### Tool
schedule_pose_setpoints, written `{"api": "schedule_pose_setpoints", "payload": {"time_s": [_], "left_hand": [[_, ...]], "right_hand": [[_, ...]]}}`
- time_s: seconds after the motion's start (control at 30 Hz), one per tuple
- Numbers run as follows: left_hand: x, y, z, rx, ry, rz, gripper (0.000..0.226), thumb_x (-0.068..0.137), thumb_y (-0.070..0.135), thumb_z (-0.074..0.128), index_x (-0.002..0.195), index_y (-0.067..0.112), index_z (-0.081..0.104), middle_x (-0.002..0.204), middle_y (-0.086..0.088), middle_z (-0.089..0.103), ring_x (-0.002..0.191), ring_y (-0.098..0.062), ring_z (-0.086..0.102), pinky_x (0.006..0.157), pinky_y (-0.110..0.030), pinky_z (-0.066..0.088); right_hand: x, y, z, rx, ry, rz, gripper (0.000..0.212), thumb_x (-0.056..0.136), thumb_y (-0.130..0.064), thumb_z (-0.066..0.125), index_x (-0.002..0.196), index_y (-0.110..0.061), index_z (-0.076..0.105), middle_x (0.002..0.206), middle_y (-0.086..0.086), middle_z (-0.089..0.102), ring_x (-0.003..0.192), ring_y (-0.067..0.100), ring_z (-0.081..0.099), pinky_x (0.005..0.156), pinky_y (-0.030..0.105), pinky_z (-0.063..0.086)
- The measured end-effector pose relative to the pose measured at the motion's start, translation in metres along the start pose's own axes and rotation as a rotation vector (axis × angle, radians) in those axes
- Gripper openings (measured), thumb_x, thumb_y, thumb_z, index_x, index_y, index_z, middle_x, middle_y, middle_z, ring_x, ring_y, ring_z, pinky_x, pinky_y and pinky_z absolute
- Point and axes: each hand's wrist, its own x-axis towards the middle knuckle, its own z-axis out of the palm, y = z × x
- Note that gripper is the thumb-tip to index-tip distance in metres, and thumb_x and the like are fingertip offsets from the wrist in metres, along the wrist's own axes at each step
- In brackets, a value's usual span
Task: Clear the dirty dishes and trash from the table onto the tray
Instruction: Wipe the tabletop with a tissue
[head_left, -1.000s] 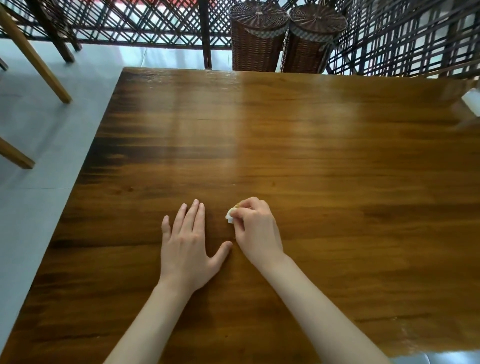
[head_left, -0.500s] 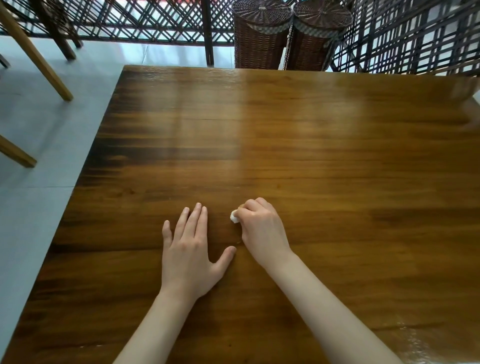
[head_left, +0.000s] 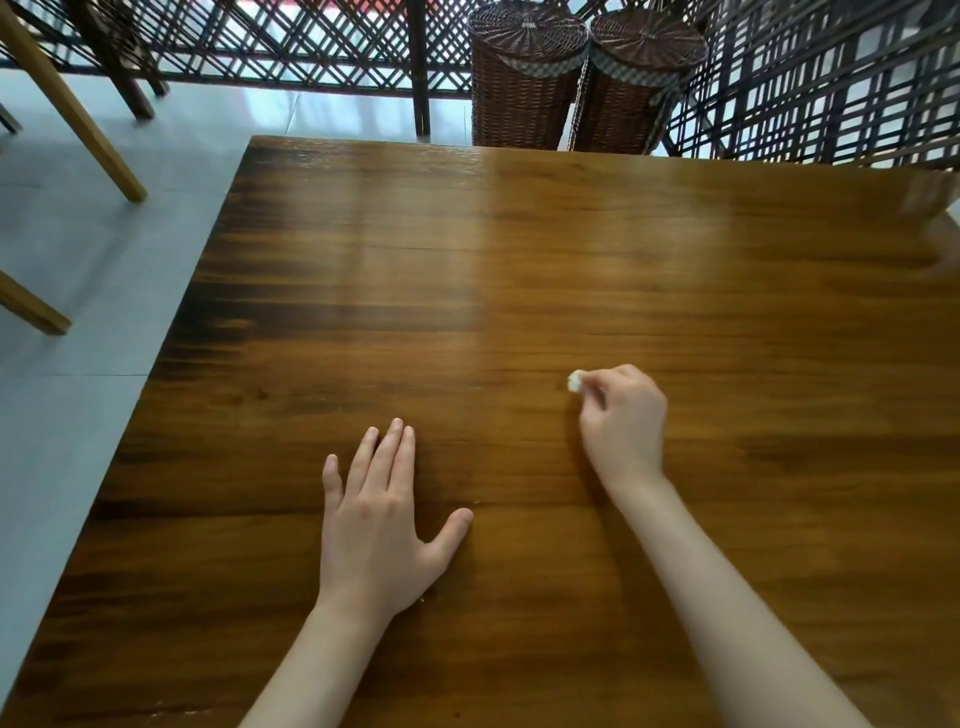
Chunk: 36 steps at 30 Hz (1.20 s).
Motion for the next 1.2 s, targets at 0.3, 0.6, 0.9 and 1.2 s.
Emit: {"api": "schedule_pose_setpoints", "payload": {"time_s": [0.3,0.6,0.9,1.2], "left_hand": [[0.001,0.001,0.000,-0.011,-0.004,-0.007,0.086,0.072,0.071,0.044,0.134,0.010,0.050,0.138,-0.007,0.050,0.129,-0.028,0.044,0.105,-0.052,0.021],[0.001,0.000,0.002,0.008,0.001,-0.009,0.086,0.073,0.071,0.044,0.133,0.010,0.051,0.137,-0.008,0.051,0.128,-0.029,0.045,0.105,-0.053,0.020],[0.002,0.001,0.003,0.009,0.019,-0.014,0.086,0.072,0.071,0.044,0.132,0.010,0.051,0.136,-0.008,0.052,0.128,-0.029,0.046,0.105,-0.052,0.020],[0.000,0.002,-0.002,0.010,-0.009,-0.016,0.087,0.077,0.072,0.032,0.145,0.017,0.032,0.150,-0.002,0.033,0.140,-0.022,0.025,0.110,-0.045,0.002]], "right_hand": [[0.051,0.017,0.007,-0.018,-0.010,0.205,0.020,0.091,-0.014,0.058,0.105,-0.005,0.070,0.105,0.014,0.066,0.101,0.027,0.059,0.088,0.039,0.050],[0.022,-0.013,0.017,-0.014,-0.153,0.012,0.017,0.089,-0.012,0.060,0.097,-0.006,0.073,0.091,0.013,0.064,0.088,0.027,0.060,0.082,0.038,0.049],[-0.041,-0.046,0.024,0.033,-0.186,-0.206,0.014,0.087,-0.007,0.061,0.093,-0.007,0.074,0.080,0.006,0.060,0.079,0.019,0.055,0.074,0.033,0.050],[-0.079,-0.049,0.015,0.016,-0.250,-0.261,0.012,0.084,-0.010,0.066,0.092,-0.013,0.075,0.080,0.001,0.063,0.078,0.014,0.057,0.073,0.028,0.052]]}}
